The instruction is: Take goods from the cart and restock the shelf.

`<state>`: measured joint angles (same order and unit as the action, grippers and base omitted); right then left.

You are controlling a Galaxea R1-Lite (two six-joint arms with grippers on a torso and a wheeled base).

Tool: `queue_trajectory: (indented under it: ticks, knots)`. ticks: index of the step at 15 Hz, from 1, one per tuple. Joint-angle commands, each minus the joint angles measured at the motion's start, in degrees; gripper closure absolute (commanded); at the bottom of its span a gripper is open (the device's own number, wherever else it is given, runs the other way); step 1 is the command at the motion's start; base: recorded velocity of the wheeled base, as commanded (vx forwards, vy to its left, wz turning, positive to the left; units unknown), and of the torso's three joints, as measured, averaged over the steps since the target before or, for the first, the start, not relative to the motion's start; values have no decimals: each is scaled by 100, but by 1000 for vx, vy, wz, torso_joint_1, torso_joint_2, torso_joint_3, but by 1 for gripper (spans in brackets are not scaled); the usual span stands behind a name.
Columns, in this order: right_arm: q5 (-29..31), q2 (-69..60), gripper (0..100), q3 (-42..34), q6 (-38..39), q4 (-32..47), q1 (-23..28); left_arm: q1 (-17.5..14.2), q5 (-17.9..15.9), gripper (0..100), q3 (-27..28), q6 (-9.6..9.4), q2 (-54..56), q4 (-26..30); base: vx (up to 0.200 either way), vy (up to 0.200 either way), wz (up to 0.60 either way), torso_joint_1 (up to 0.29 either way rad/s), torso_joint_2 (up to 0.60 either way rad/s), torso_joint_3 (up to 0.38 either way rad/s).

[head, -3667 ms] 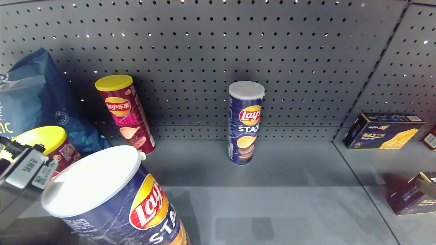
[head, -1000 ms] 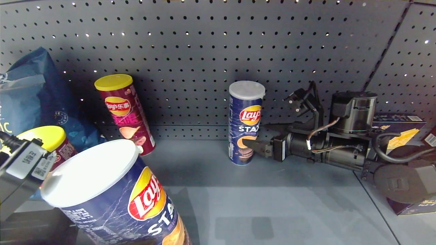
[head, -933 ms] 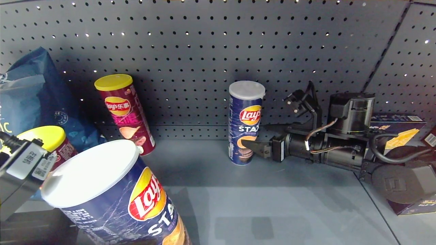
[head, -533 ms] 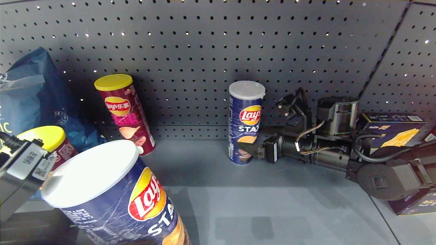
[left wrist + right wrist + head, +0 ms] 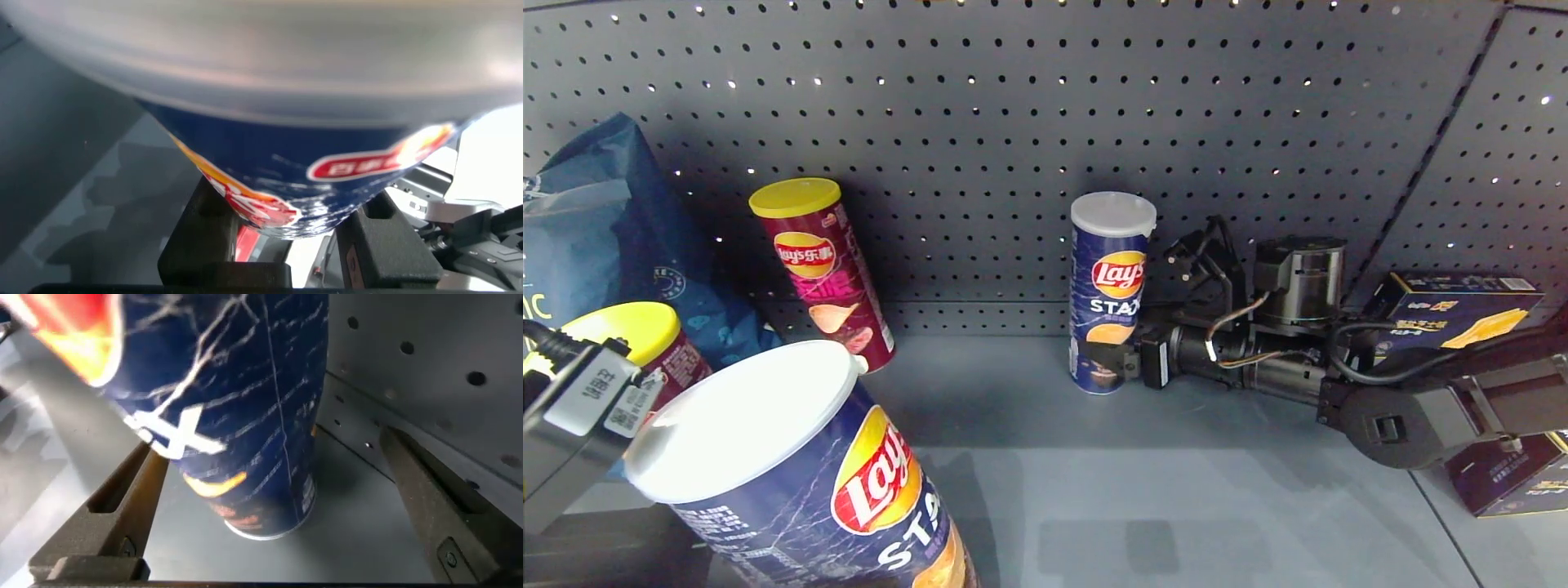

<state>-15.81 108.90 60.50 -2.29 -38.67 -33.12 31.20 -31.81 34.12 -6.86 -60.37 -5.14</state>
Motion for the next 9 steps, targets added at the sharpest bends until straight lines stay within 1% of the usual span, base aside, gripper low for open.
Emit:
queue_trajectory:
  ticks: [1, 6, 7, 8, 9]
  knots:
    - [-1, 88, 0, 49, 1, 0, -28, 1, -1, 100, -2, 1, -1, -4, 0, 0, 0, 0, 0, 0]
    - [-1, 184, 0, 146, 1, -9, -89, -8, -1, 100, -11, 1, 7, -13, 0, 0, 0, 0, 0, 0]
    - [8, 290, 100, 137, -8, -220, -89, -8, -1, 100, -11, 1, 7, -13, 0, 0, 0, 0, 0, 0]
    - [96, 430, 100, 49, -26, -765, -89, -8, -1, 100, -11, 1, 16, -13, 0, 0, 0, 0, 0, 0]
    - [122, 439, 100, -100, -26, -906, -98, -8, -1, 100, -11, 1, 16, -13, 0, 0, 0, 0, 0, 0]
